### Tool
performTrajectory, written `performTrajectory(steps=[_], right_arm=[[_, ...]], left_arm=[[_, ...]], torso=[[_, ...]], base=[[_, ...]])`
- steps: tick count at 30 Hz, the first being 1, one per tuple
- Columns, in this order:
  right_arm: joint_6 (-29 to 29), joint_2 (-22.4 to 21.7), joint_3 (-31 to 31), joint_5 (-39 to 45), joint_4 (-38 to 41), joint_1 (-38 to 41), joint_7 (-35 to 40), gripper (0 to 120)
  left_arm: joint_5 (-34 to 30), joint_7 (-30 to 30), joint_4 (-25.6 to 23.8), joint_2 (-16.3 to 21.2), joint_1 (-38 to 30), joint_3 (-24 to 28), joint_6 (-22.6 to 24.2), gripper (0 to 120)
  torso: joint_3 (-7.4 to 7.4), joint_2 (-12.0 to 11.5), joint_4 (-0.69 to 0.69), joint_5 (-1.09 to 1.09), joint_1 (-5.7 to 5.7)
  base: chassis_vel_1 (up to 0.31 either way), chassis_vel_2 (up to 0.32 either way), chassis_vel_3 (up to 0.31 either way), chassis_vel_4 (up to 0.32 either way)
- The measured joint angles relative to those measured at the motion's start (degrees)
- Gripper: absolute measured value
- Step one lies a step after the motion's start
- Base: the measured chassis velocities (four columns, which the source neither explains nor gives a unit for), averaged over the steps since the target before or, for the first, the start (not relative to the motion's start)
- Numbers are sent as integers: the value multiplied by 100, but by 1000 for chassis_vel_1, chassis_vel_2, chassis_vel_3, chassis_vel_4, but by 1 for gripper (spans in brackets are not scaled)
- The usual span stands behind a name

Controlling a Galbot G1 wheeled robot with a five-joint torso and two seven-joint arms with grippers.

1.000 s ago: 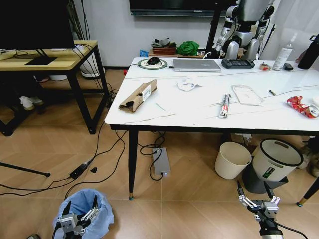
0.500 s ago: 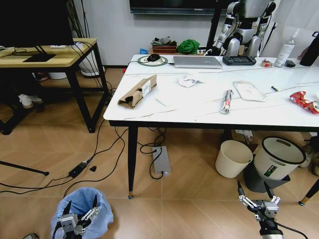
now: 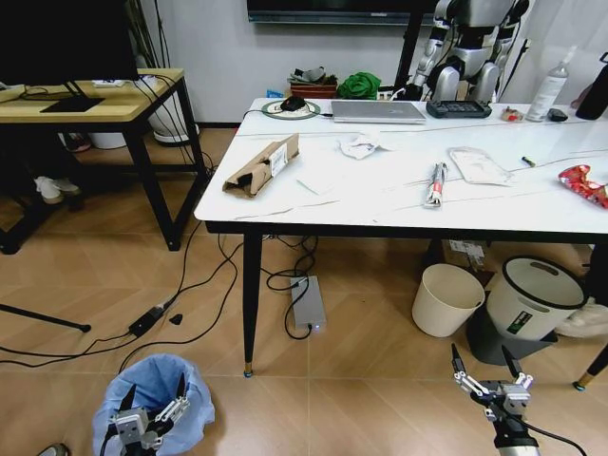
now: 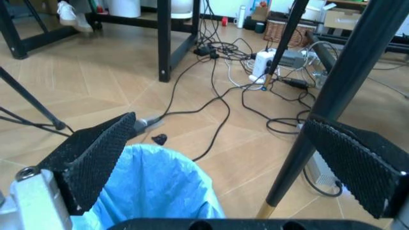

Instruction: Pick up the trash bin and place the trash from the table into it.

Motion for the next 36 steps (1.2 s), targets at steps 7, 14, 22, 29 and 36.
performTrajectory(steps=[7, 14, 22, 29, 36], right_arm=[[3, 0, -5, 0, -20, 8, -1, 100], [102, 75, -73, 2, -168, 55, -37, 100], [291, 142, -168, -61, -329, 45, -121, 100], [343, 288, -268, -98, -394, 94, -157, 100], [417, 611, -524, -364, -594, 129, -165, 100]], left_arm=[[-13, 1, 64, 9, -41, -39, 18, 100], [-336, -9, 445, 186, -339, -406, 370, 100], [-737, -18, 771, 418, -834, -886, 820, 100], [-918, -15, 1327, 770, -1213, -1337, 1316, 100], [-935, 262, 1707, 802, -1532, -1724, 2090, 100]], torso=[[-74, -120, 0, 0, -44], [-217, -321, 0, -1, -103], [-298, -436, 0, -2, -138], [-302, -437, 0, -2, -135], [-291, -419, 0, -2, -129]], base=[[0, 0, 0, 0], [0, 0, 0, 0], [0, 0, 0, 0], [0, 0, 0, 0], [0, 0, 0, 0]])
